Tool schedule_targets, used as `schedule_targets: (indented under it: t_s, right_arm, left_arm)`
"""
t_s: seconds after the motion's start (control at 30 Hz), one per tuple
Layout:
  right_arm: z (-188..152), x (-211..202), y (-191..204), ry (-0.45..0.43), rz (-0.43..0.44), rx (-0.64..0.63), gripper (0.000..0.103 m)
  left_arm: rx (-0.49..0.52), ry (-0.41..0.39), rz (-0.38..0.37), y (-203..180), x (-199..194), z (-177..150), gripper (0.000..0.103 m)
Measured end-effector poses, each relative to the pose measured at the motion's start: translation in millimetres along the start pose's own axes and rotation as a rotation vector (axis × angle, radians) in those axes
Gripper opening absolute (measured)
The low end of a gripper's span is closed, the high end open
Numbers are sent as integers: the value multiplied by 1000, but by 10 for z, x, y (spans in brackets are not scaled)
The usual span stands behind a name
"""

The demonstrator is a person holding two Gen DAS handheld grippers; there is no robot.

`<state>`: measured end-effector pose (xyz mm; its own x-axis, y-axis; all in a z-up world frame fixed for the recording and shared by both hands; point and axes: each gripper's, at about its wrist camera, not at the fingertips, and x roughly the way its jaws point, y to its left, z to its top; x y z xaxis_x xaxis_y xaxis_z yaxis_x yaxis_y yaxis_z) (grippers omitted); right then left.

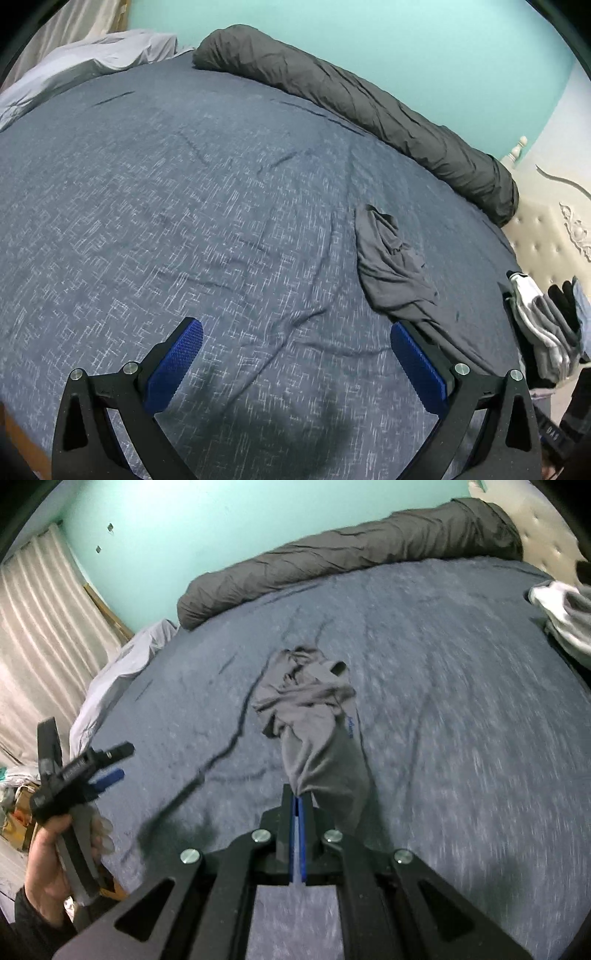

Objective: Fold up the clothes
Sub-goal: 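Pull the grey garment off the duvet and lay it on the bed with the right gripper, then regrasp the grey garment's waistband with the right gripper and lift it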

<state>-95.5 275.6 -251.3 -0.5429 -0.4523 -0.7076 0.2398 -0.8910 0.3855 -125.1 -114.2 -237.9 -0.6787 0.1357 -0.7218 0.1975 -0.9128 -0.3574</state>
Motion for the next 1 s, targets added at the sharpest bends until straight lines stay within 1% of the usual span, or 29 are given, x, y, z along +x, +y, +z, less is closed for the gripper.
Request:
schedule_targets:
  t_s: [0.2,0.3,0.37,0.5,0.57,0.63,0.7,0.8,0.9,1.0]
  right_arm:
    - [-273,-4,-109,82,-41,-13,1]
    - [-388,29,-182,132,-55,-4,1]
    - [-410,41,-226,150,-62,16,3]
    - [-318,-69,-329,128,-64,91,3]
    - [-228,-146,-357,100,-68,102,4]
    - [-112,-144,-364,81,-90,90,5]
    - [-1,-43,-404,81,-104,97,12]
    - [123,223,-509,84,-93,142,19]
    - [201,529,-611,113,-104,202,24]
    - [298,807,-650,126,-116,223,25]
  left_arm:
    - [36,-14,-4,-12,90,44,103]
    - [43,5,-13,-14,266,51,103]
    - [54,14,-22,-14,371,38,103]
    - [81,42,-24,30,576,-55,103]
    - [89,68,-24,60,687,-108,103]
    - [94,76,-22,64,756,-129,103]
    - [108,67,-23,41,791,-127,103]
    - [127,53,-31,2,806,-120,103]
    - [138,42,-33,-3,825,-107,103]
    - [140,36,-27,28,848,-89,103]
